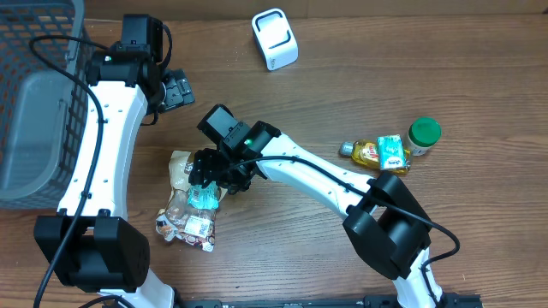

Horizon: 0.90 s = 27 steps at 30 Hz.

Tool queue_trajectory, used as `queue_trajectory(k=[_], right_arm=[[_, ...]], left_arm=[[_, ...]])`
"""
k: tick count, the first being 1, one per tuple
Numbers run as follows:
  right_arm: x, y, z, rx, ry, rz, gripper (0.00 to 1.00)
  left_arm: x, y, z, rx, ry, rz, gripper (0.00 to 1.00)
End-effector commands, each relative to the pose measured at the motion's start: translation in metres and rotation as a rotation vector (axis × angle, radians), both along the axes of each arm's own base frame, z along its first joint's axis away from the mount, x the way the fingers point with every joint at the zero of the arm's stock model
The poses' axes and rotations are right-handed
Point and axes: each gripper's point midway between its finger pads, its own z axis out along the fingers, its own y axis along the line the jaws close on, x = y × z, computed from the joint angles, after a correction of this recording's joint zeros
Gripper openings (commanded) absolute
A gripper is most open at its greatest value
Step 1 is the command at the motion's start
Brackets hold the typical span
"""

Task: Scan the item barcode

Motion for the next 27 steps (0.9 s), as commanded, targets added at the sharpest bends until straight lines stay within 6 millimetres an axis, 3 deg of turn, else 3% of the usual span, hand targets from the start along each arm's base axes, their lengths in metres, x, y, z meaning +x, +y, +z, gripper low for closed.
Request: queue_trajectory(k=[1, 7, 10, 12, 15, 21, 24, 27], right_arm=[[-0.008, -0.008, -0.006, -0.041, 0.007, -0.044, 0.71], [-0.01, -0.008, -0.026, -0.034, 0.027, -0.105, 0.68], [-0.008, -0.003, -0.03, -0.004, 0.006, -0.103, 0.6], [-0.007, -0.001, -0.032, 0.009, -0.005, -0.101, 0.41], [-0.007, -0.001, -0.032, 0.008, -0.007, -0.096, 0.27], [-0.008, -0.005, -0.034, -0.007, 0.003, -0.099, 0.19], [-0.008, -0.005, -0.034, -0.008, 0.003, -0.099, 0.06], [-0.009, -0.007, -0.035, -0.016, 0.01, -0.098, 0.04]], left_arm=[[0.001, 0.0, 0.008, 0.0, -0.021, -0.014, 1.0], [0.001, 0.0, 0.008, 0.0, -0.02, -0.014, 1.0], [0.001, 0.0, 0.008, 0.0, -0.02, -0.014, 1.0], [0.001, 0.0, 0.008, 0.0, -0.021, -0.014, 1.0], [0.001, 0.0, 0.008, 0.0, -0.02, -0.014, 1.0], [0.001, 0.0, 0.008, 0.0, -0.021, -0.014, 1.0], [0.001, 0.0, 0.008, 0.0, -0.02, -0.014, 0.99], [0.001, 0.0, 0.008, 0.0, -0.021, -0.014, 1.0]])
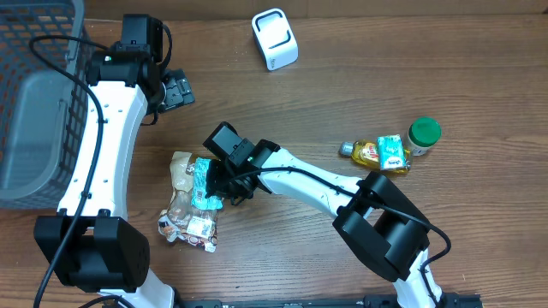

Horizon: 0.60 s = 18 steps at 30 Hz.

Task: Scan the item barcode

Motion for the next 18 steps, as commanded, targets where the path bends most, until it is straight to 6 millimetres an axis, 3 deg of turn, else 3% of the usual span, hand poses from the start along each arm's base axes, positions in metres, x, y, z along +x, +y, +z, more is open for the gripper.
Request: queue_trajectory(k=[1, 5, 12, 15, 18], right_arm=[[-0.002, -0.003, 0.007, -0.002, -0.015, 0.007, 0.04], [0.0, -0.005, 0.009, -0.001, -0.051, 0.066, 0.04], [0.02, -0.019, 0.039, 0.033, -0.124, 0.082, 0.04], [0.027, -0.031, 0.056, 0.038, -0.175, 0.115, 0.04], [0.033, -0.047, 0.06, 0.014, -0.174, 0.114, 0.04]], left_arm=[[0.001, 0.0, 0.008, 0.0, -0.02, -0.014, 1.0], [0.001, 0.0, 0.008, 0.0, -0.02, -0.014, 1.0], [0.001, 0.0, 0.008, 0.0, -0.02, -0.014, 0.99], [0.001, 0.0, 0.008, 0.0, -0.021, -0.014, 1.0], [0.001, 0.0, 0.008, 0.0, -0.021, -0.014, 1.0]])
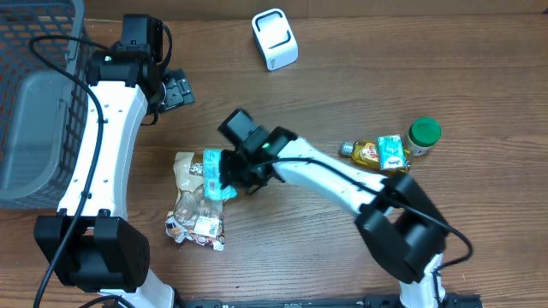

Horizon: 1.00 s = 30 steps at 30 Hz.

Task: Scan the item barcode

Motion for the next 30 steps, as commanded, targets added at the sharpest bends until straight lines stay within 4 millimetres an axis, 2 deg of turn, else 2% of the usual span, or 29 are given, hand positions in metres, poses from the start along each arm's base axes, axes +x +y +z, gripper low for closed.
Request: queue_trajectory(k=[1, 9, 16, 17, 18, 19, 20, 21, 23, 26, 30], right_arm=[[0.011, -0.015, 0.026, 0.014, -0.068, 0.025, 0.04], [0.025, -0.074, 0.008, -0.161, -0.015, -0.087, 0.04], [0.033, -0.105, -0.001, -0.316, -0.065, -0.137, 0.04], [0.033, -0.107, -0.002, -0.33, -0.069, -0.14, 0.1], [0.033, -0.108, -0.003, -0.334, -0.07, -0.14, 0.22], [0.033, -0.109, -0.003, -0.339, -0.071, -0.141, 0.52], [0.033, -0.11, -0.004, -0.343, -0.072, -0.142, 0.64], [0.034, -0.111, -0.004, -0.35, -0.075, -0.144, 0.7], [0.036, -0.114, -0.004, -0.365, -0.089, -0.151, 0.76], [0.038, -0.115, -0.004, -0.37, -0.097, -0.155, 0.74], [0.038, -0.114, -0.004, -0.37, -0.098, -0.154, 0.5]], left_arm=[[0.001, 0.0, 0.008, 0.0, -0.02, -0.014, 1.0], [0.001, 0.0, 0.008, 0.0, -0.02, -0.014, 1.0], [0.001, 0.0, 0.008, 0.0, -0.02, -0.014, 1.0], [0.001, 0.0, 0.008, 0.0, -0.02, -0.014, 1.0], [0.001, 0.0, 0.008, 0.0, -0.02, -0.014, 1.0], [0.001, 0.0, 0.008, 0.0, -0.02, -0.014, 1.0], [0.001, 0.0, 0.008, 0.0, -0.02, -0.014, 0.99], [0.001, 0.0, 0.008, 0.0, -0.02, -0.014, 1.0], [0.001, 0.0, 0.008, 0.0, -0.02, -0.014, 1.0], [0.001, 0.0, 0.008, 0.0, -0.02, -0.014, 1.0], [0.001, 0.0, 0.008, 0.0, -0.02, -0.014, 0.99]])
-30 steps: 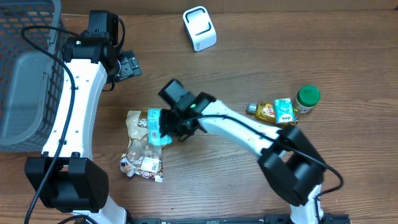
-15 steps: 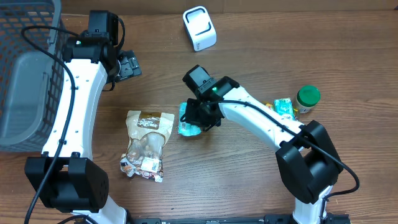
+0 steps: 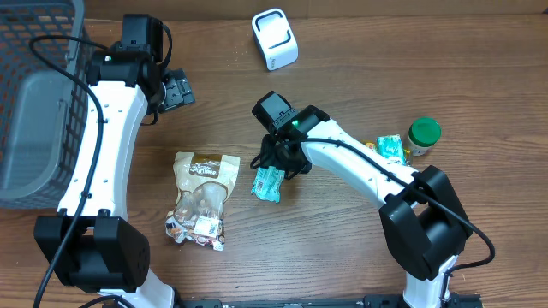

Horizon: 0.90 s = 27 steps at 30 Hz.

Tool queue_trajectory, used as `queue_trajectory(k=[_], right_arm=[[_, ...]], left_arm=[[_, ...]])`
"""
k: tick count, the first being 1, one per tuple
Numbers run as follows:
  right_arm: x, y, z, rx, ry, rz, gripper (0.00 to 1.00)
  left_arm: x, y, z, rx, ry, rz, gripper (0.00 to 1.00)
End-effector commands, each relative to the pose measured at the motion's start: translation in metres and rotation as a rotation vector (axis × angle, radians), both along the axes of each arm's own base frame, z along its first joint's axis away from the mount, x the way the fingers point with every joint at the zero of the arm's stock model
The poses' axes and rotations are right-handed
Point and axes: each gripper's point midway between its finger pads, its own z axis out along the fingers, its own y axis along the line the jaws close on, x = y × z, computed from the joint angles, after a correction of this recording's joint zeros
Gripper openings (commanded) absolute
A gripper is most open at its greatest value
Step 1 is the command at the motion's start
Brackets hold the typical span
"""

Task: Scan the item barcode
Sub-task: 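Carry the teal pack right, away from the brown PanTree bag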

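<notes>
Only the overhead view is given. My right gripper is shut on a small teal packet, which hangs below its fingers near the table's middle. A white barcode scanner stands at the far edge, well behind the packet. My left gripper rests at the back left, holding nothing I can see; its jaws are too small to judge.
A clear bag of snacks lies left of the packet. A yellow bottle with a teal carton and a green-capped jar lie at the right. A grey wire basket stands at the left edge.
My right gripper has moved to the right with the teal packet, from over the snack bag's top edge to a spot clear of the bag. The left arm has not moved.
My right gripper was down on the teal packet lying on the snack bag. Then the packet was lifted at the bag's upper part, then held over its top edge. Now it hangs to the right of the bag, whose full label shows.
</notes>
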Motion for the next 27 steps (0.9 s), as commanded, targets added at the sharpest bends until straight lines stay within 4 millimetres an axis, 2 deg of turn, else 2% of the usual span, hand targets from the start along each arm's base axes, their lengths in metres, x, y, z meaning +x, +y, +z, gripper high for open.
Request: queue_trajectory(k=[1, 4, 6, 14, 19, 24, 27], right_arm=[[0.001, -0.002, 0.008, -0.005, -0.03, -0.002, 0.45], [0.001, -0.002, 0.008, -0.006, -0.029, 0.0, 0.25], [0.0, -0.002, 0.007, -0.009, -0.026, 0.0, 0.2], [-0.009, 0.003, -0.005, -0.023, -0.008, 0.022, 0.21], [-0.016, 0.009, -0.023, -0.042, 0.013, 0.047, 0.21], [-0.024, 0.009, -0.05, -0.065, 0.039, 0.059, 0.21], [-0.025, 0.008, -0.053, -0.073, 0.047, 0.059, 0.21]], left_arm=[[0.001, 0.0, 0.008, 0.0, -0.02, -0.014, 1.0], [0.001, 0.0, 0.008, 0.0, -0.02, -0.014, 1.0], [0.001, 0.0, 0.008, 0.0, -0.02, -0.014, 1.0], [0.001, 0.0, 0.008, 0.0, -0.02, -0.014, 1.0], [0.001, 0.0, 0.008, 0.0, -0.02, -0.014, 1.0], [0.001, 0.0, 0.008, 0.0, -0.02, -0.014, 1.0], [0.001, 0.0, 0.008, 0.0, -0.02, -0.014, 1.0]])
